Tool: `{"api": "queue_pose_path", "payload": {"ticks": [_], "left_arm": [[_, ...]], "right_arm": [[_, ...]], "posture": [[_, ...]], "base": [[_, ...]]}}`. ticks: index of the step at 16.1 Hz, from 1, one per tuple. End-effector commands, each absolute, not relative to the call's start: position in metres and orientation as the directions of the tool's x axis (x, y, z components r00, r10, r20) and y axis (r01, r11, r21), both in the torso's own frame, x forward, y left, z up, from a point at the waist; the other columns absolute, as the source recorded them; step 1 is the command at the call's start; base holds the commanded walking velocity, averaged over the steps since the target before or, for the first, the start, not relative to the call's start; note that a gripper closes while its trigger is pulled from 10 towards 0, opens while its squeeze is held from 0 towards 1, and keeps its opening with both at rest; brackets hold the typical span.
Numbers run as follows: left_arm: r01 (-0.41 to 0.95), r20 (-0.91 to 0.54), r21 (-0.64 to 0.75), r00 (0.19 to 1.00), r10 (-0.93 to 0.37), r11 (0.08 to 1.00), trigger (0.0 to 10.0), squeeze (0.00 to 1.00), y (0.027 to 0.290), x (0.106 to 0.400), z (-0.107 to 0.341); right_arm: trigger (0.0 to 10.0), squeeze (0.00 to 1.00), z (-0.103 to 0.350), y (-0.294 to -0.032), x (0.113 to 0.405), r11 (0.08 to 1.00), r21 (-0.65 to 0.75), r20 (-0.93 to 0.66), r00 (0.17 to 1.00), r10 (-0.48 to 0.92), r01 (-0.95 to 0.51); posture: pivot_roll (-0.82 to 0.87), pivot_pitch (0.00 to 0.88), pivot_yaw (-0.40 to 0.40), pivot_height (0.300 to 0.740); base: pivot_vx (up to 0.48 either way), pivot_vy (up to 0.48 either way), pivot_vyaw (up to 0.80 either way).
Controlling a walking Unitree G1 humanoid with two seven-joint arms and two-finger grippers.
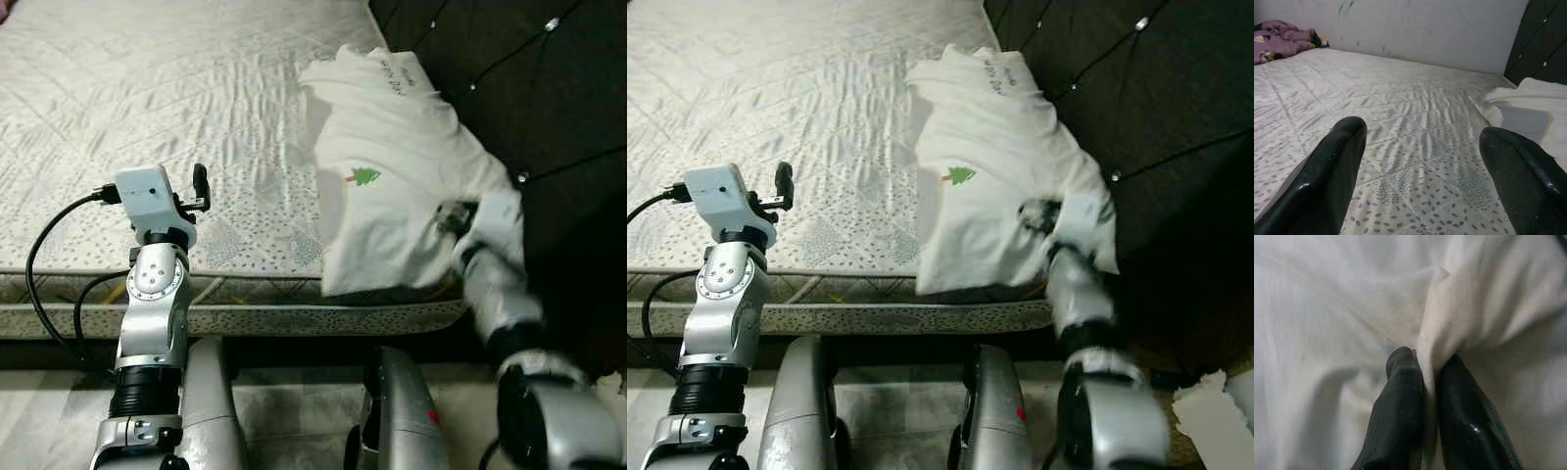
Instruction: Clean up the room
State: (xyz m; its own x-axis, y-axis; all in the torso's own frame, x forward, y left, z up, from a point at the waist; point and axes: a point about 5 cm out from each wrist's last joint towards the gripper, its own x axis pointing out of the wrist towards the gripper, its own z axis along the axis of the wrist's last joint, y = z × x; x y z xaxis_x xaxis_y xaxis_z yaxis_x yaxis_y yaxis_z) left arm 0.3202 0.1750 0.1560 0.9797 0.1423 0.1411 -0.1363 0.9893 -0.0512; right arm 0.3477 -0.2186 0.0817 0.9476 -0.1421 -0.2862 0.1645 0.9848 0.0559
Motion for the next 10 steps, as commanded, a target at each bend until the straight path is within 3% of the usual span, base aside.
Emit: {"api": "queue_pose_path", "payload": {"ticks": [1, 5, 8, 10], "left_arm": [[-0.132, 0.146, -0.054, 0.98, 0.139, 0.99, 10.0, 0.0, 0.174, 0.321, 0.156], [-0.144, 0.138, -0.062, 0.979, 0.152, 0.988, 10.0, 0.0, 0.179, 0.318, 0.147], [-0.184, 0.136, -0.052, 0.972, 0.19, 0.981, 10.0, 0.0, 0.185, 0.314, 0.141], [-0.194, 0.137, -0.028, 0.971, 0.196, 0.981, 10.0, 0.0, 0.187, 0.307, 0.137]], "right_arm": [[10.0, 1.0, 0.087, -0.22, 0.348, 0.986, 0.036, -0.262, 0.954, -0.148, 0.163], [10.0, 1.0, 0.103, -0.227, 0.346, 0.982, 0.031, -0.103, 0.978, -0.184, 0.188], [10.0, 1.0, 0.138, -0.22, 0.339, 0.991, -0.025, 0.139, 0.982, -0.13, 0.135], [10.0, 1.0, 0.143, -0.215, 0.329, 0.992, -0.037, 0.182, 0.977, -0.108, 0.117]], "posture": [[0.06, 0.0, -0.071, 0.537], [0.05, 0.0, -0.065, 0.537], [0.03, 0.0, -0.068, 0.537], [0.03, 0.0, -0.07, 0.537]], "base": [[0.0, 0.0, 0.0], [0.0, 0.0, 0.0], [0.0, 0.0, 0.0], [0.0, 0.0, 0.0]]}}
